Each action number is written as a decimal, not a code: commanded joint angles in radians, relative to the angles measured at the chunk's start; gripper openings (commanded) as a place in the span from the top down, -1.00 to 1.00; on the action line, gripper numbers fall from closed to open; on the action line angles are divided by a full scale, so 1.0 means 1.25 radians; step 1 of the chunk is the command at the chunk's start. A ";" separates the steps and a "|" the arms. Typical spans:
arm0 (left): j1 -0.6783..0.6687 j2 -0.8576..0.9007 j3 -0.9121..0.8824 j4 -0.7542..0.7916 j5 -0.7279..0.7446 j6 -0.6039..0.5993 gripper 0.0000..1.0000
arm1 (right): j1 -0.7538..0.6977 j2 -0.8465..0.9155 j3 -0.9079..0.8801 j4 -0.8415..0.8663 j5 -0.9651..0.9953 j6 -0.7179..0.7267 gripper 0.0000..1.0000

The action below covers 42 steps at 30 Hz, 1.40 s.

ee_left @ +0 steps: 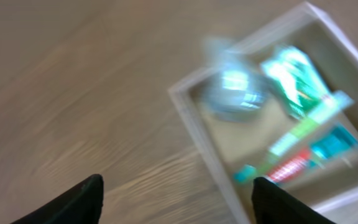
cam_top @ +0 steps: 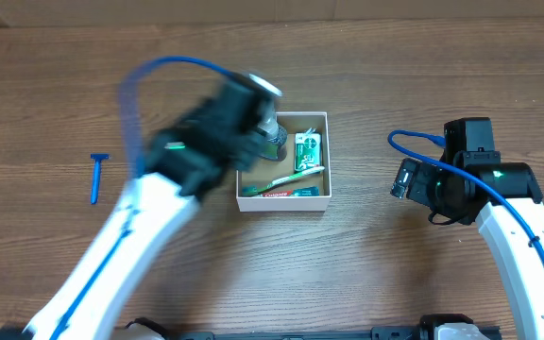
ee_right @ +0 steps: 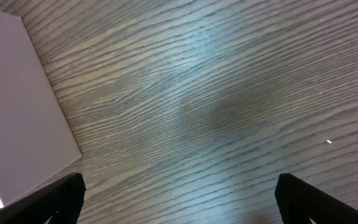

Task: Pack container
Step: 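Move the left gripper to the blue razor and grasp it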

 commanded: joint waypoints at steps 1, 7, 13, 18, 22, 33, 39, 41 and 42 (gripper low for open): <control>0.197 -0.020 0.011 -0.031 -0.002 -0.116 -0.61 | -0.003 -0.003 0.011 0.004 -0.002 0.000 -1.00; 0.518 0.063 -0.026 -0.034 0.170 -0.143 -0.64 | -0.003 -0.003 0.011 0.004 -0.002 0.000 -1.00; 0.680 0.231 -0.041 -0.029 0.251 -0.140 -0.65 | -0.003 -0.003 0.011 0.004 -0.002 0.000 -1.00; 0.708 0.360 -0.041 -0.022 0.250 -0.117 -0.62 | -0.003 -0.003 0.011 0.004 -0.002 0.000 -1.00; 0.707 0.431 -0.041 -0.007 0.250 -0.066 -0.61 | -0.003 -0.003 0.011 0.004 -0.002 0.000 -1.00; 0.708 0.522 -0.042 0.062 0.248 -0.023 -0.62 | -0.003 -0.003 0.011 0.004 -0.001 0.000 -1.00; 0.707 0.524 -0.054 0.091 0.250 -0.023 -0.65 | -0.003 -0.003 0.011 0.004 -0.001 0.000 -1.00; 0.708 0.524 -0.055 0.091 0.251 -0.023 -0.61 | -0.003 -0.003 0.011 0.004 -0.001 0.000 -1.00; 0.708 0.524 -0.055 0.089 0.251 -0.023 -0.57 | -0.003 -0.003 0.011 0.004 -0.001 0.000 -1.00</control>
